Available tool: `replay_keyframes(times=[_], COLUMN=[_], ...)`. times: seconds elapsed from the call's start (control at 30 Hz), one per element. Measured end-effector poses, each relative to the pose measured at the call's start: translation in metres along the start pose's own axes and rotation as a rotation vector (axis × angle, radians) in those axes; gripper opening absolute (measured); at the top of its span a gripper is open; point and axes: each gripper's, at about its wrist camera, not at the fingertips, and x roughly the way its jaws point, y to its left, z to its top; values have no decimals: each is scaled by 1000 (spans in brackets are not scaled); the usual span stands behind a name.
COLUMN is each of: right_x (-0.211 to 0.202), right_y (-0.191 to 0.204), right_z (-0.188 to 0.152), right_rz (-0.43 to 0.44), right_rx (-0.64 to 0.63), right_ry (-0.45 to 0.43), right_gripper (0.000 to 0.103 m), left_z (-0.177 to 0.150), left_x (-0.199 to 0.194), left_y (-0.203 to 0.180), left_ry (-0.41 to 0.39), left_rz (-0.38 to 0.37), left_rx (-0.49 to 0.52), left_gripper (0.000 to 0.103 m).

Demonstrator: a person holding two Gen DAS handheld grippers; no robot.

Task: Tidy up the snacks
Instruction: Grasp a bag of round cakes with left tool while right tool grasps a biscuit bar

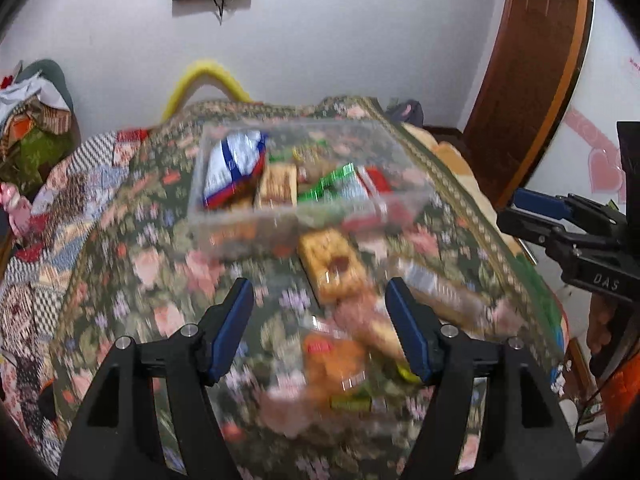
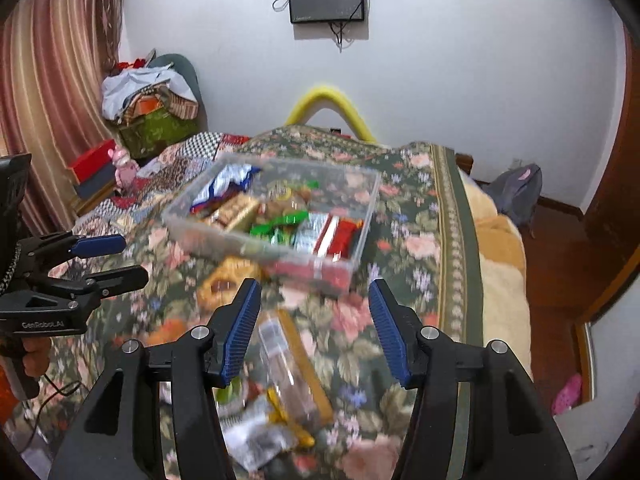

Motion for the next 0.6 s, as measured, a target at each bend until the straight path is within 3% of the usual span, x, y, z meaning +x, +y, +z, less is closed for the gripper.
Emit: replay_keyframes(times=[0.3, 0.6], right_x=[26, 58], right_y=[-1, 1], right_z=[-41, -55], right_rz=[21, 42], right_rx=[2, 2], right_ry=[114, 188], right_gripper=[53, 53], left_z=[-40, -55], left_x=[20, 53], left_y=[-4, -1], left_ry=[92, 170], left_rz=[-15, -52], left_rx=[-12, -52], left_gripper=[68, 68])
